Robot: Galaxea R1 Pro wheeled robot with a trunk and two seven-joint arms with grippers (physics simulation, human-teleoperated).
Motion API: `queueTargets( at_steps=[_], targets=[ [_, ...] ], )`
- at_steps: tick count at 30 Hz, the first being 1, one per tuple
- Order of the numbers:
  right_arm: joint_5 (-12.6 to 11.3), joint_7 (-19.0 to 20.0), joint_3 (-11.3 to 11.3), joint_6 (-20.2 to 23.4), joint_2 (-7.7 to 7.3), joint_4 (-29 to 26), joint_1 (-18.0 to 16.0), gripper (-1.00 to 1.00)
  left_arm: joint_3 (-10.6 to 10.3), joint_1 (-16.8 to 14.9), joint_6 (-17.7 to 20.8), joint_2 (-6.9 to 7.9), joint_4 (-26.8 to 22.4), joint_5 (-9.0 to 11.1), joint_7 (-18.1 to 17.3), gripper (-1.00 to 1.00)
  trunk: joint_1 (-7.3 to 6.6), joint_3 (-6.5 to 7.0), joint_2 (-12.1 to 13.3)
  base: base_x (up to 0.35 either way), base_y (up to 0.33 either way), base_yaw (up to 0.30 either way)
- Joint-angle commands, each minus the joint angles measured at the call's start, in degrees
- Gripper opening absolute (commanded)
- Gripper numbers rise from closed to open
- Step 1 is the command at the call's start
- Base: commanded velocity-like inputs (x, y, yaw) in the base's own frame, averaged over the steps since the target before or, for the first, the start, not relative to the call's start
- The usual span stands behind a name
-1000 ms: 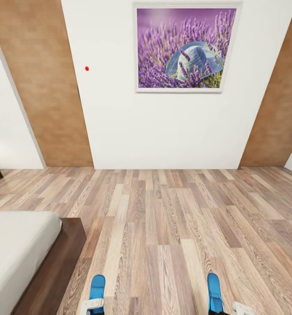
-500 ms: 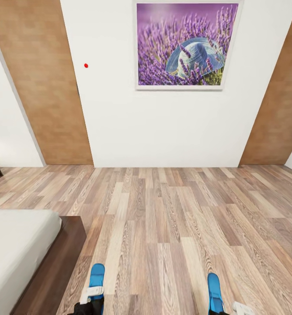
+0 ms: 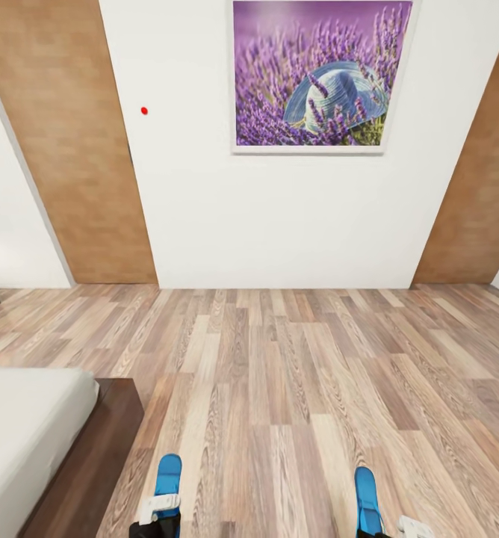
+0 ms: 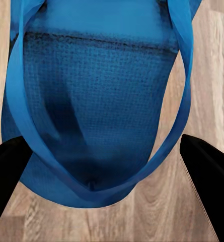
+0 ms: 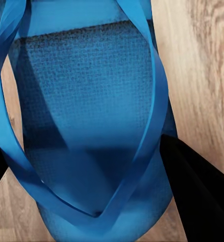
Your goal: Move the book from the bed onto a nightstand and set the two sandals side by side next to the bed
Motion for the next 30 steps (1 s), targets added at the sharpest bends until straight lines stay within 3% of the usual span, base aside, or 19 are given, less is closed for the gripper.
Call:
queueTargets(
  at_steps=[1,30],
  targets=[
    [-0.1,0.4,-0.5,0.3,0.01,0.0,0.0,-1.0,0.5,0.0,-0.1,-0.02,0.0,-0.5,-0.2,-1.0,0.02,-0.05,0.0,0.307,0.0,0.0],
    [-0.1,0.3,-0.5,0.3,0.06,0.0,0.0,-1.0,0.6,0.0,-0.1,0.23,0.1,-0.4,-0.2,-1.0,0.02,-0.05,0.0,0.312,0.0,0.0]
  ],
)
